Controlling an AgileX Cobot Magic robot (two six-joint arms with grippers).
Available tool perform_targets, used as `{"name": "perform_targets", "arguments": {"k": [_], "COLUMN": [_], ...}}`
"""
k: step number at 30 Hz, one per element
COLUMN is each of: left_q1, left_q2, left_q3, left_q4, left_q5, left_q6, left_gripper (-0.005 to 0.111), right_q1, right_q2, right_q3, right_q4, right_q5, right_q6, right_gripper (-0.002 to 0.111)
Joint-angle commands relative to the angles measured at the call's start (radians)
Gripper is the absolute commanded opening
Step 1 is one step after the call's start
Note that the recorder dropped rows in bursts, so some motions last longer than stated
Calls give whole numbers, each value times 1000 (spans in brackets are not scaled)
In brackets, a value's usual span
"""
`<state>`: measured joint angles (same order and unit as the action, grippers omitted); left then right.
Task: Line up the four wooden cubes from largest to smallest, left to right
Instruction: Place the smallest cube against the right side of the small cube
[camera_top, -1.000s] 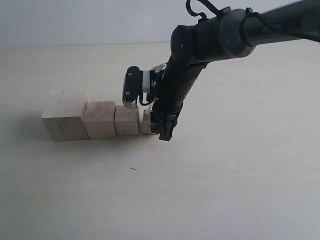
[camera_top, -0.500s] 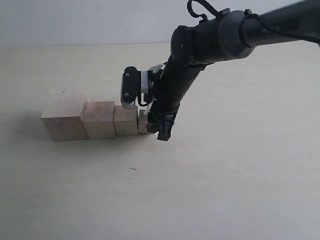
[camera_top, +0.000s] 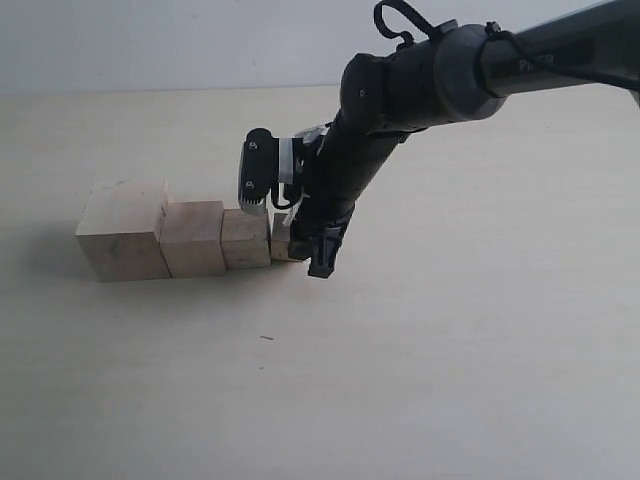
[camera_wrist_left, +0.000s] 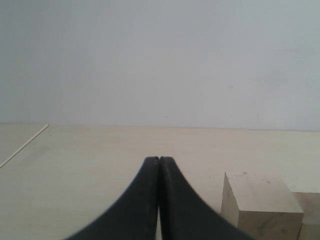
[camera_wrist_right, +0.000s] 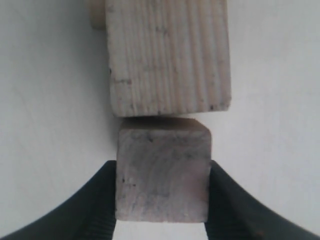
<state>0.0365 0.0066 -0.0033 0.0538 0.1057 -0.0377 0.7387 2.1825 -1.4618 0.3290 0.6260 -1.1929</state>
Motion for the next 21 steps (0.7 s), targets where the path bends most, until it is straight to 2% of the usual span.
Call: {"name": "perform_targets", "arguments": {"k": [1,5,11,21], "left_q1": [2,2,2,2], "left_q2": [-7,-7,-7,-7], "left_q3": [3,3,3,3], "left_q4": [-10,-10,-10,-10], "left_q5": [-3,-3,-3,-3], "left_q6": [1,1,1,1], "left_gripper": [3,3,3,3], "right_q1": [-1,-1,-1,-29], "right_q2": [31,28,11,-129], "right_q3": [9,9,9,9], "right_q4": [-18,-18,-19,-27], "right_q5": [16,16,14,16], "right_q6": [-12,-16,-15,57], "right_gripper": [52,65,77,78]}}
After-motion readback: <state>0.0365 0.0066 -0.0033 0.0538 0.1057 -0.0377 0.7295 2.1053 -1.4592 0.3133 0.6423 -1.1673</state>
